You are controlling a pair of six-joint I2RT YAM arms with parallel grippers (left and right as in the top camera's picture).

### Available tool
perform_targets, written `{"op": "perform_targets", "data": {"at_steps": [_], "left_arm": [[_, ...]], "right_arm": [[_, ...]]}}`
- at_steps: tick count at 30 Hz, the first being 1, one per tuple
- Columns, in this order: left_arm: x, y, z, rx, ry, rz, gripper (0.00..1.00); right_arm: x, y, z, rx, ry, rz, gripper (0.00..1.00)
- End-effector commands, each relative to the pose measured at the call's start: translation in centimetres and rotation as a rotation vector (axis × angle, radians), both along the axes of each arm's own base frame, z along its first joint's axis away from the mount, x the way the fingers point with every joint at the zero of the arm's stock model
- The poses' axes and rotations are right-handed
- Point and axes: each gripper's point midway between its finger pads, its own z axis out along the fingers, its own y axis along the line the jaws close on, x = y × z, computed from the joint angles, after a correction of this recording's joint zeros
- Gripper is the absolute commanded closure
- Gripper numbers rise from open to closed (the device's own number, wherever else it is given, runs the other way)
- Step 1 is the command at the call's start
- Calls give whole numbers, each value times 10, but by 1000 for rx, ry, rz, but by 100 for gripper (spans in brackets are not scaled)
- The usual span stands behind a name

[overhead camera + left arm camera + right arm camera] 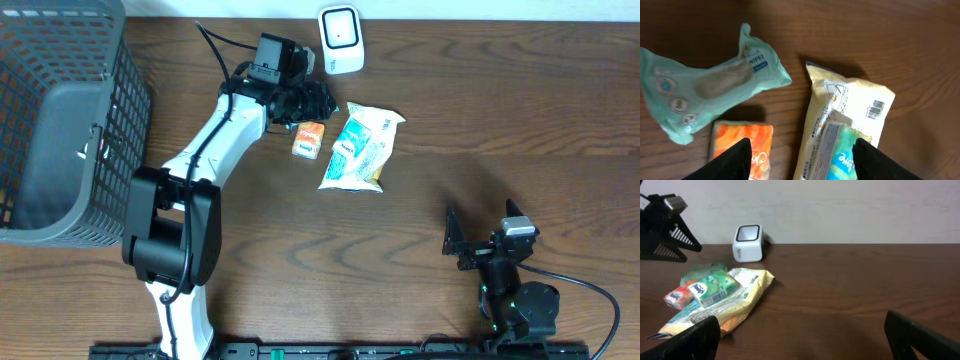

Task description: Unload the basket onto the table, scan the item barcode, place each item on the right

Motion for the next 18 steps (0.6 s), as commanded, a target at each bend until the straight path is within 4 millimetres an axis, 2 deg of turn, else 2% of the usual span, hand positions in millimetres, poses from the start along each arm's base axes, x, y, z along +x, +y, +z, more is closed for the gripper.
{"op": "perform_targets", "data": {"at_steps": [1,3,5,8,9,14,16,18], "left_arm": [[10,17,58,-35,-130,23,36],[11,24,79,-47,-172,37,40],[9,26,95,-57,-203,39,49],[-3,7,104,-110,-198,-23,50],[-13,-13,100,-136,-171,-70,50],[-43,-72,74,-127,-120,-203,49],[-53,-93,61,-89,-127,-258,49],[-58,-105,46,-19,-145,-276,49]], "right_arm": [[0,1,-1,13,5,4,1],[0,1,-1,13,5,4,1],[0,1,-1,13,5,4,1],[0,1,-1,13,5,4,1],[0,1,-1,13,5,4,1],[0,1,-1,13,5,4,1],[0,1,-1,13,5,4,1],[0,1,-1,13,5,4,1]]}}
